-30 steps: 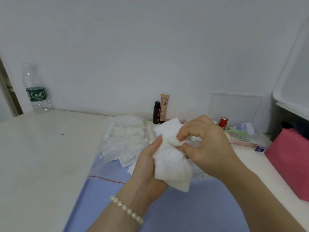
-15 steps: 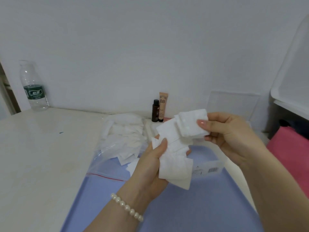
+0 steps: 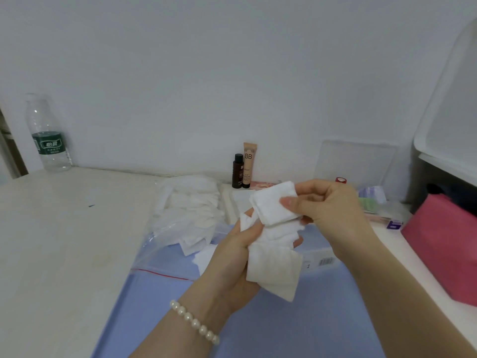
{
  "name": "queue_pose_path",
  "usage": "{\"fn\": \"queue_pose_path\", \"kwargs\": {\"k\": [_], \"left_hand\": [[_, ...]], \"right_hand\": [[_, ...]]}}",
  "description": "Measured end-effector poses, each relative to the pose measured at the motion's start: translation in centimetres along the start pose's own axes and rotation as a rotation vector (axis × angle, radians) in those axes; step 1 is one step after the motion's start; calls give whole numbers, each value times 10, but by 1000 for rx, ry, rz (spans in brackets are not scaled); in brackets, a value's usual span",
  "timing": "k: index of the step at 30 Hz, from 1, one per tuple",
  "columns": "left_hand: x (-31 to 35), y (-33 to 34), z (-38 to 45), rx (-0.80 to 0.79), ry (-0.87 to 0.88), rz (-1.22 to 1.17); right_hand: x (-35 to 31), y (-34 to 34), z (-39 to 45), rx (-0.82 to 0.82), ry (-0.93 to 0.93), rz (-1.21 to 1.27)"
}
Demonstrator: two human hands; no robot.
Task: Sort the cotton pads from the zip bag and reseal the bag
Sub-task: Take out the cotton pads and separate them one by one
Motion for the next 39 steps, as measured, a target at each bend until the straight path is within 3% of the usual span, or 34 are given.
{"fn": "queue_pose_path", "kwargs": {"k": [7,13,18,22,27,34,39], "left_hand": [[-3,0,-1,-46,-90,-48],[-3,0,-1,-69,-106,4],[-2,3,-2,-117,-117,-15],[-1,0,0,-131,-85,29],[3,-5,1,-39,-23,52],[3,-12,2,49,-21,48],[0,-19,4,101,-50,55]], "right_hand": [[0,5,-2,24,-47,-96],[0,13,-5,-123,-30,-158],[6,13,-4,-243,48,-48],[-2,8,-4,-169,-37,38],[-6,6,-3,-153,-92,134],[8,-22,13,4,96,640],[4,-20,9,-205,136,501]]}}
Point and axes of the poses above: each hand's wrist, its own z-axis towards the middle knuckle, its own y-axis out of the palm, x = y × z, the point moved 7 cm from there along z, towards the middle knuckle, and after that the axes turned 2 degrees about -z, right-handed, at the moved point
